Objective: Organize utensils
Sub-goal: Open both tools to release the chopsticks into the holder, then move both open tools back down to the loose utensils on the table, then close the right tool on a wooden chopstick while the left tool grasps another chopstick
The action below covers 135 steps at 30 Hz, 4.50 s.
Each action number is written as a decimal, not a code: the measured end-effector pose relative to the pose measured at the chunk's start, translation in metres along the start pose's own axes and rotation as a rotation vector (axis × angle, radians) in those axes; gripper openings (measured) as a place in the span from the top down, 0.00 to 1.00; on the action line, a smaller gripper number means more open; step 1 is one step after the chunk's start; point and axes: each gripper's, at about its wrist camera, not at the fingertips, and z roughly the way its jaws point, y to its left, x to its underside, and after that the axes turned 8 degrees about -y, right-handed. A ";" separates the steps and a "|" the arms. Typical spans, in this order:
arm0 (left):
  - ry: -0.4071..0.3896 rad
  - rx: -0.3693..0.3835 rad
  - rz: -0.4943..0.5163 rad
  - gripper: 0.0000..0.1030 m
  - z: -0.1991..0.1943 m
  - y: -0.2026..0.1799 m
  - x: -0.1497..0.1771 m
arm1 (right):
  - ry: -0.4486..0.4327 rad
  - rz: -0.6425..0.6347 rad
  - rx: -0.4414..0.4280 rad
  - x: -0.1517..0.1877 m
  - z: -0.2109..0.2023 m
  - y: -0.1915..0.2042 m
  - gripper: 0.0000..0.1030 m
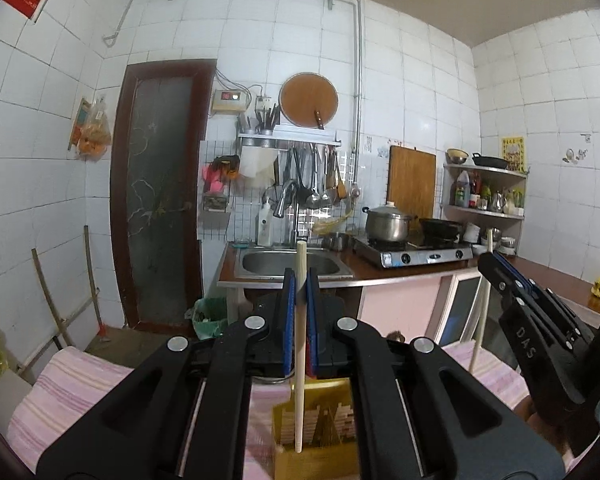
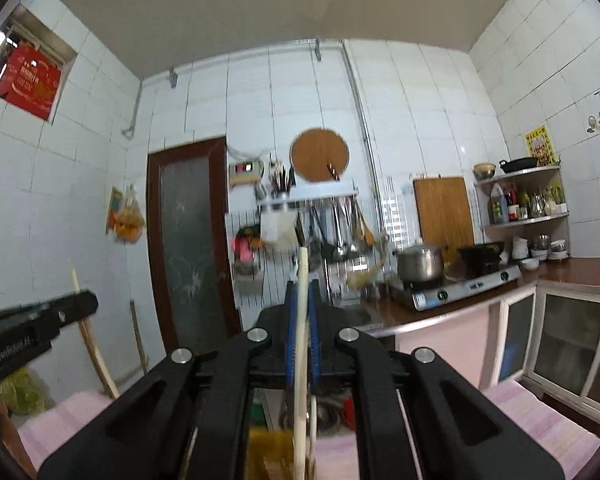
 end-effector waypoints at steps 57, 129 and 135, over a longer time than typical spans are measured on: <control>0.373 -0.184 0.054 0.05 -0.135 0.071 0.160 | 0.508 -0.122 0.129 0.112 -0.155 -0.025 0.18; 0.663 -0.184 0.000 0.05 -0.090 0.060 0.259 | 1.062 -0.180 0.161 0.224 -0.103 0.034 0.94; 0.659 -0.173 0.018 0.05 -0.091 0.056 0.258 | 1.081 -0.224 0.073 0.218 -0.116 0.025 0.93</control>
